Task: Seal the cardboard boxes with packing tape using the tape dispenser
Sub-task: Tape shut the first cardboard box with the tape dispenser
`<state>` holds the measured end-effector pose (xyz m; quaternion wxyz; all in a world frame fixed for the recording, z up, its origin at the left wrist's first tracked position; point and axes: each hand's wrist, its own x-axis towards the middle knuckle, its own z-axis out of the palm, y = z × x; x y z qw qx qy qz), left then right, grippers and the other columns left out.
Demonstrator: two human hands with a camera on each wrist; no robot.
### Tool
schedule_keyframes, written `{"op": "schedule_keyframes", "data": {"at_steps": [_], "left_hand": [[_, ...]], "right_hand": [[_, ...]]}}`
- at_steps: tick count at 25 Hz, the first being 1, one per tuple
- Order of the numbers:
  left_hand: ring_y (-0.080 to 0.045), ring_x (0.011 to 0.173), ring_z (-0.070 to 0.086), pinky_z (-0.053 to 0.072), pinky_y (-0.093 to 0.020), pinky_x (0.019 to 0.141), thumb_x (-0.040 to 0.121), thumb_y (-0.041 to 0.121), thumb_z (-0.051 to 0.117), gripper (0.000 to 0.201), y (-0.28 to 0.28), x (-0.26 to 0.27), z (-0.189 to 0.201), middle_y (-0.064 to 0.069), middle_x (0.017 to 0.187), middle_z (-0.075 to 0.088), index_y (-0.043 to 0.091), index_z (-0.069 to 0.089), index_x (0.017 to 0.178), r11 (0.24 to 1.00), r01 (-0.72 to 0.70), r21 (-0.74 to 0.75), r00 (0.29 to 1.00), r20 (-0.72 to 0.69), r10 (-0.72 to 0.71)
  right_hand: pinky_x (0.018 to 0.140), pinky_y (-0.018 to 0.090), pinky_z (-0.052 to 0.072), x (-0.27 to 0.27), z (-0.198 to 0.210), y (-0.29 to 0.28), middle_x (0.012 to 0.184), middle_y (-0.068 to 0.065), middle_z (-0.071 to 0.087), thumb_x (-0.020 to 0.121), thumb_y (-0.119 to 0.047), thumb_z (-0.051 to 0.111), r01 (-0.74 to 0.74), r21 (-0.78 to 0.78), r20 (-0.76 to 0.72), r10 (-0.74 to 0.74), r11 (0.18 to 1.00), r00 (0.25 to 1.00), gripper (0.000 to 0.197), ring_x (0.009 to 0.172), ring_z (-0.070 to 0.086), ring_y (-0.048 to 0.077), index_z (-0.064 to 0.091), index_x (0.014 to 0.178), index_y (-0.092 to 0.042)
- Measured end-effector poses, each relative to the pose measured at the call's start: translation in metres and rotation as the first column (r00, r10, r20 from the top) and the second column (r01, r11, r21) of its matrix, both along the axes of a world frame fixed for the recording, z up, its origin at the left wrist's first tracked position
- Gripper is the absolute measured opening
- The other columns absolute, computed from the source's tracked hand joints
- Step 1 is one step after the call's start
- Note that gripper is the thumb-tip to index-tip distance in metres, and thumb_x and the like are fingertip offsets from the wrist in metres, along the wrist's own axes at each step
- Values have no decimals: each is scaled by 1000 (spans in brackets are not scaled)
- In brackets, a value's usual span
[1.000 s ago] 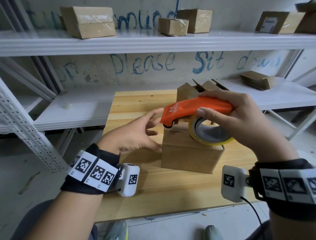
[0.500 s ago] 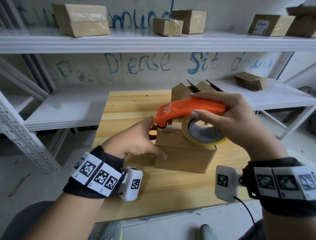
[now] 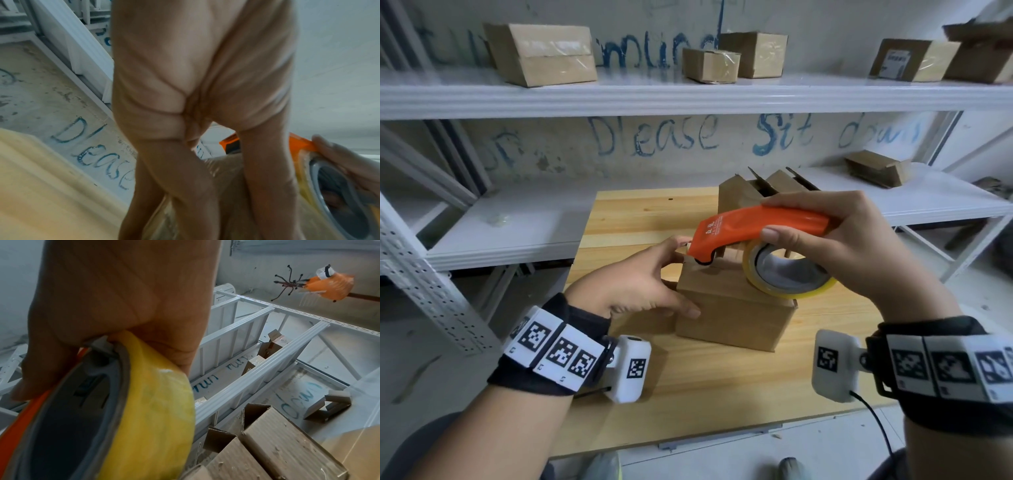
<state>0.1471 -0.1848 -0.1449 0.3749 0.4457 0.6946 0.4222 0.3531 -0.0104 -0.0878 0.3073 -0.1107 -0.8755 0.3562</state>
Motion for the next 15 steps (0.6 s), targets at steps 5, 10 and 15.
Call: {"op": "schedule_keyframes", "data": {"at_steps": [5,10,15], "left_hand": [[-49,124,55,54,-62,90,63,8,93,95,2,-11,-5,11,135,56,48,46,136,998,54,19,998,-38,-53],[-32,124,60,54,-55,97,71,20,90,92,-3,-19,-9,11,137,53,39,36,143,987,161,9,976,-148,-158],[-19,118,65,47,-48,107,67,34,92,93,-17,-38,-14,16,136,56,46,33,139,994,97,-53,970,-217,-106]], "right_hand": [[70,25,53,4,-2,3,90,-8,75,74,-46,80,-25,1,-19,25,1000,1000,46,83,71,11,73,116,-26],[70,34,57,6,-1,4,91,-4,76,74,-45,81,-47,-15,-40,47,999,998,42,82,72,17,74,112,-27],[78,37,58,21,-7,18,89,2,77,71,-30,80,-32,-140,-29,28,990,999,39,82,74,20,75,109,-23]]}}
